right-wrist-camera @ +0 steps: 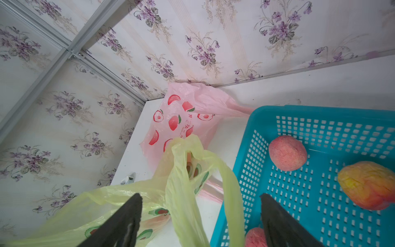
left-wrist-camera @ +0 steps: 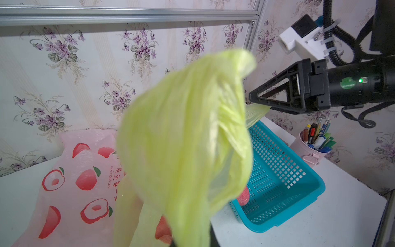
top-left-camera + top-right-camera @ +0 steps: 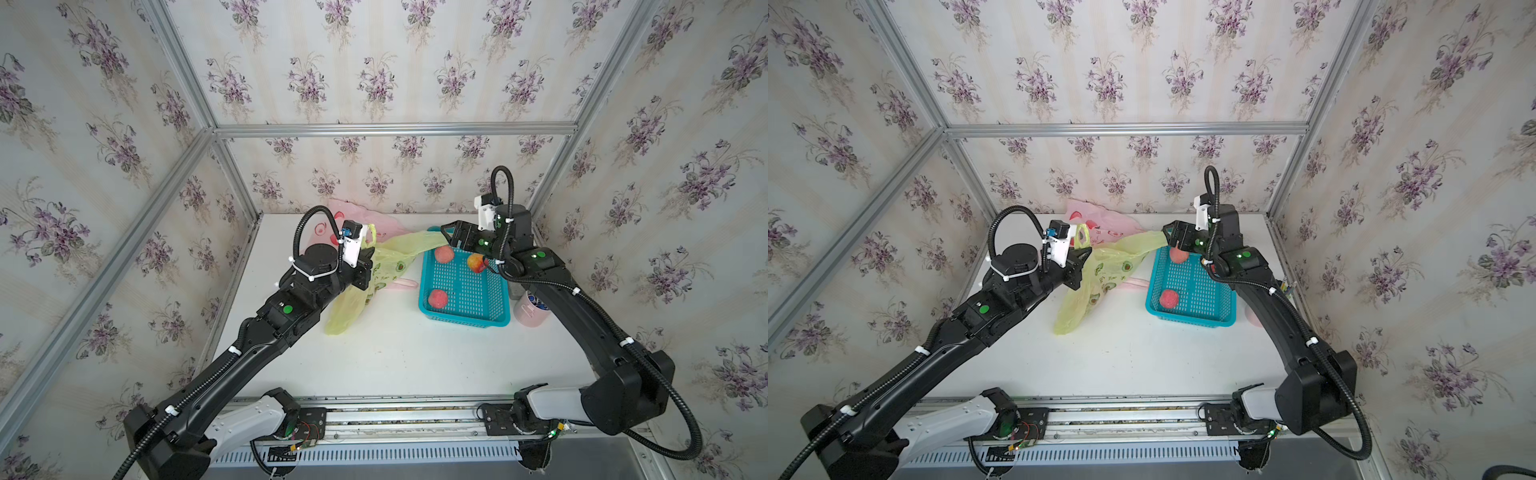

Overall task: Place the peach into a plastic bag & tie a knot
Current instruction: Adjust the plastic bag at the center of the board.

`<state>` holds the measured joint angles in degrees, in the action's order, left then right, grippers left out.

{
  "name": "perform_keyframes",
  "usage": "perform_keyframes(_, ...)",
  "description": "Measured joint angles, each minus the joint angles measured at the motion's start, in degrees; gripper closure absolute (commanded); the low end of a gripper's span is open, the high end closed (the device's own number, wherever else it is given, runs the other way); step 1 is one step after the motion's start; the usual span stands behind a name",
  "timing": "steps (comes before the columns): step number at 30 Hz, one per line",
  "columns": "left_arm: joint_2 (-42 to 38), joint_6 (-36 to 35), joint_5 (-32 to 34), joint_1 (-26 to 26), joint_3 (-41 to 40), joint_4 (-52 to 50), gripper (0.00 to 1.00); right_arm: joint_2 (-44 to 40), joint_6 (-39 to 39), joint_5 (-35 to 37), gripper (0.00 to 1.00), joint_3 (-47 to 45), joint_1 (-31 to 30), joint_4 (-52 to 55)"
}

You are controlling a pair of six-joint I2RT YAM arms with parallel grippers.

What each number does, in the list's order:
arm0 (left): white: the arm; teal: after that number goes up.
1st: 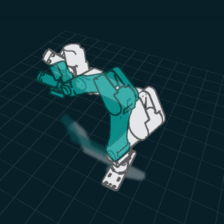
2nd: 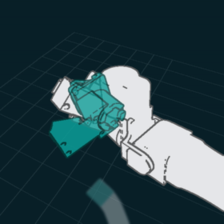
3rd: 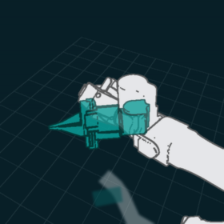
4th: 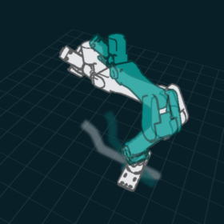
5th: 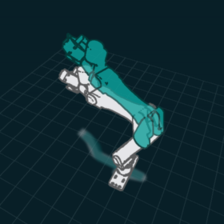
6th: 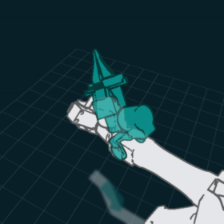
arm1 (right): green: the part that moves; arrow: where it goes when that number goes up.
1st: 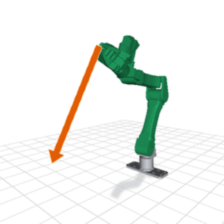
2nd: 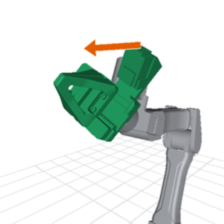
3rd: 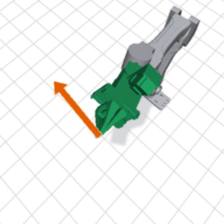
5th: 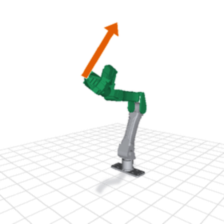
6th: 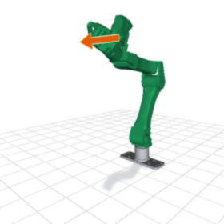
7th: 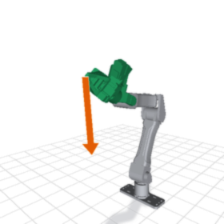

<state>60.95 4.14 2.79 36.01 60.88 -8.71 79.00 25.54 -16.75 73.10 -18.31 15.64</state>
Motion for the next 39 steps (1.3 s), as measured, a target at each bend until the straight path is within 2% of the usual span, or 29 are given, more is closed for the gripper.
perform_keyframes(7, -0.02, 0.00, -0.35, -0.02, 0.90, -0.74, 0.96, 0.92, 1.95, -2.95, 0.29, -1.01, 0.04, -2.62)
perform_keyframes(10, -0.02, 0.00, -0.37, -0.02, 1.18, -1.16, 0.96, 0.87, 2.78, -3.37, 0.37, -1.95, 0.04, -3.37)
perform_keyframes(12, -0.04, 0.00, -0.57, -0.04, 1.22, -1.18, 0.96, 0.94, 3.02, -3.43, 0.52, -2.21, 0.04, -3.76)
perform_keyframes(14, -0.09, 0.00, -0.63, -0.04, 1.29, -1.22, 0.97, 1.11, 3.23, -3.65, 0.73, -2.14, 0.04, -4.09)
perform_keyframes(17, -0.68, 0.00, -0.94, -0.07, 1.75, -2.51, 0.99, 1.49, 4.07, -4.70, 0.93, -0.63, -0.17, -3.98)
perform_keyframes(19, -1.73, -0.15, -0.98, -0.07, 2.45, -4.44, 0.99, 2.29, 4.02, -5.33, 1.00, 2.86, -1.18, -3.65)
perform_keyframes(23, -5.14, -1.16, -1.79, -0.37, 4.55, -9.22, 0.99, 4.55, 1.18, -8.41, 1.00, 12.59, -5.81, -1.62)
perform_keyframes(27, -6.29, -1.70, -5.55, -1.46, 7.19, -14.49, 1.00, 6.16, -2.16, -11.78, 1.00, 19.69, -11.04, 1.84)
perform_keyframes(33, 0.31, -1.07, -20.94, -8.68, 11.37, -20.28, 1.00, 5.95, -7.67, -17.07, 1.00, 22.80, -17.97, 7.10)
perform_keyframes(39, 5.86, -0.35, -33.33, -12.81, 14.29, -23.23, 1.00, 3.39, -11.13, -17.27, 1.00, 24.20, -21.90, 13.35)
